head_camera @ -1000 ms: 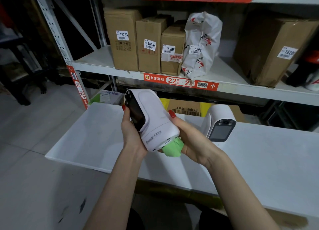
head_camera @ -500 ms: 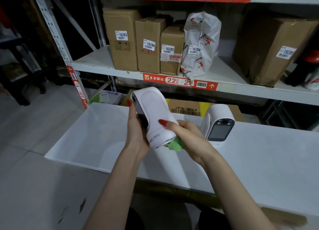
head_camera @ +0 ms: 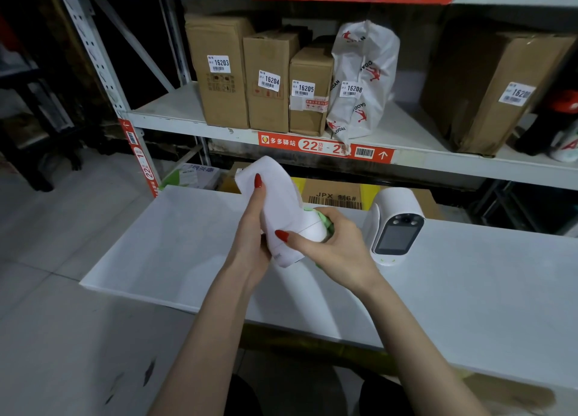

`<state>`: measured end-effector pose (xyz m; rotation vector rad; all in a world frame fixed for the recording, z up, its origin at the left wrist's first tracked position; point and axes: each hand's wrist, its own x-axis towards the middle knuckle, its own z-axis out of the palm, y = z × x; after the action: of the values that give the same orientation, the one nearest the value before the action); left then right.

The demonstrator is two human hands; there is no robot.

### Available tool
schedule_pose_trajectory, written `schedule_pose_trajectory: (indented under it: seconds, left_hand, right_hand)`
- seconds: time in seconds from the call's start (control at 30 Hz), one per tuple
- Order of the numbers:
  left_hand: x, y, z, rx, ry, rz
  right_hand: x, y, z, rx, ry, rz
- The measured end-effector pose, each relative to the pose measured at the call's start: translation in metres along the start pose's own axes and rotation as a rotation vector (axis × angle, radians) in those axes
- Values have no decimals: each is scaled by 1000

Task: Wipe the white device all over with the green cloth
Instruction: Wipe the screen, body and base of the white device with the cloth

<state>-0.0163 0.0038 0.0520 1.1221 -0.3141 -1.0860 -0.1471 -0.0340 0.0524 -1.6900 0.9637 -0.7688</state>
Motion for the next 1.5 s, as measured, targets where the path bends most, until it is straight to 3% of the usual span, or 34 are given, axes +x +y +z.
schedule_pose_trajectory:
  seconds: [0.27,0.5,0.7,0.9,1.23,1.5]
  left_hand:
    - [-2,-4,-7,-83,77,-3]
    - [-2,-4,-8,3,87,4]
    - [-3,-5,-4,218,107,-26]
    - [-5,-9,0,299,61,19]
    - [-7,-10,-2,460,10,47]
    - [-11,-14,0,552,-142,32]
  right_hand:
    - [8,7,-7,-64,-65,-19]
    - [19,20,-12,-125,65,-124]
    - [12,4,-16,-255,343,-479]
    - [8,6,-13,-413,336,-736]
    - [13,14,-17,-611,355,-776]
    - [14,11,-24,-429,478,-632]
